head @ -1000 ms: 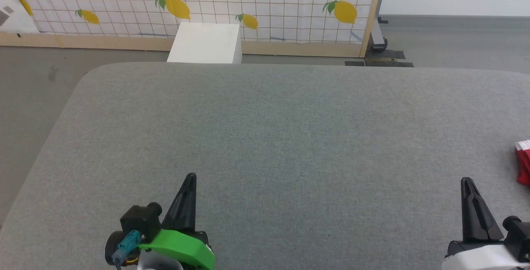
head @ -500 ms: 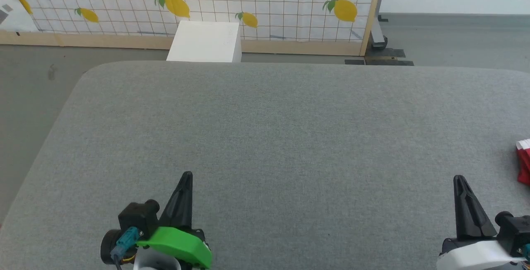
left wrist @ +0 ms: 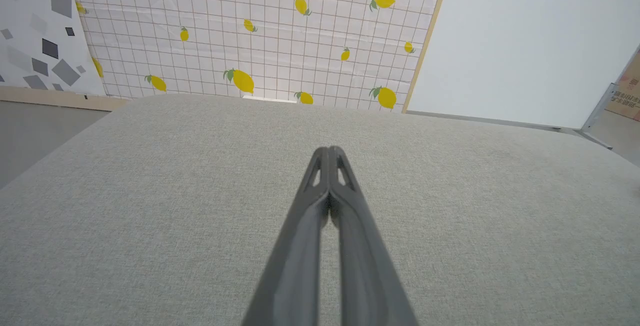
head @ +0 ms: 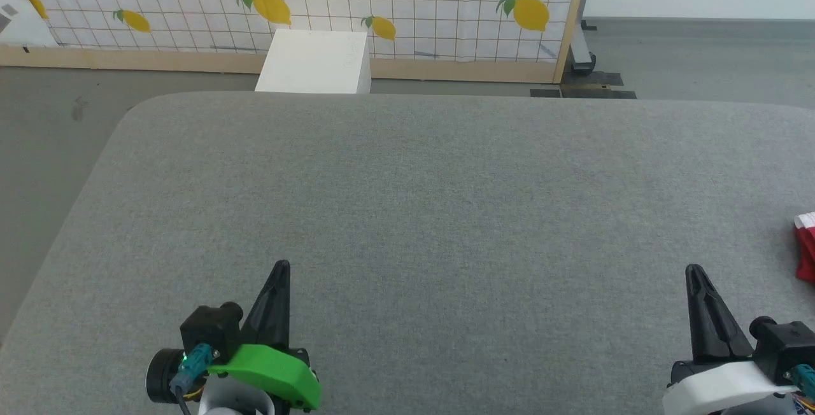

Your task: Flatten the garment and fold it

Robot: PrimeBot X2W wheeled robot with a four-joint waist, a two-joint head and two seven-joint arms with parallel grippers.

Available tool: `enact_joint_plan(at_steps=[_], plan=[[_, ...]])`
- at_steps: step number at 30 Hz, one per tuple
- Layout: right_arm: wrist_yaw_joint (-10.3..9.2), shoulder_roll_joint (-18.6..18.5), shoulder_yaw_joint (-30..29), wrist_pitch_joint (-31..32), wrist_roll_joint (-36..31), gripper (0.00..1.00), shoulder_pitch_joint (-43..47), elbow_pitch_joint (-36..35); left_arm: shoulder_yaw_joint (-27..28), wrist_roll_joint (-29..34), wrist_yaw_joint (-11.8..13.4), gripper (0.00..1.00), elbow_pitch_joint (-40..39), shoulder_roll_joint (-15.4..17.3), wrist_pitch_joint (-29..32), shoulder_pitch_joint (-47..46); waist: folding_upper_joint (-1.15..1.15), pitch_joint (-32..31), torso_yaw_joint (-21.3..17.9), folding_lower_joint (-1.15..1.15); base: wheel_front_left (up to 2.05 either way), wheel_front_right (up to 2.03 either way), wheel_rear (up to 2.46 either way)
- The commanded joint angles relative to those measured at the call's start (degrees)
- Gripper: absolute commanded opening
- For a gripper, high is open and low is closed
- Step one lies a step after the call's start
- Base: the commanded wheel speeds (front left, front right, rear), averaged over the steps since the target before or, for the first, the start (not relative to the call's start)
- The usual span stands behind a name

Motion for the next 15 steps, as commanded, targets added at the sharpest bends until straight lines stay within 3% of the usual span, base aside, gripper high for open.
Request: enact_joint_plan(at_steps=[1, 15], plan=[[-0.03, 0.1, 0.4, 0.4, -0.5, 0.0, -1.0, -0.3, 0.3, 0.7, 0.5, 0.0, -0.4, -0.1, 0.2, 0.1, 0.0, 0.0, 0.0, 0.0, 0.0, 0.0, 0.0], [-0.04, 0.1, 1.6, 2.1, -1.0, 0.0, -2.0, -0.5, 1.4, 2.8, 1.2, 0.0, -1.5, -0.1, 2.0, 0.1, 0.0, 0.3, -0.1, 0.0, 0.0, 0.0, 0.0]])
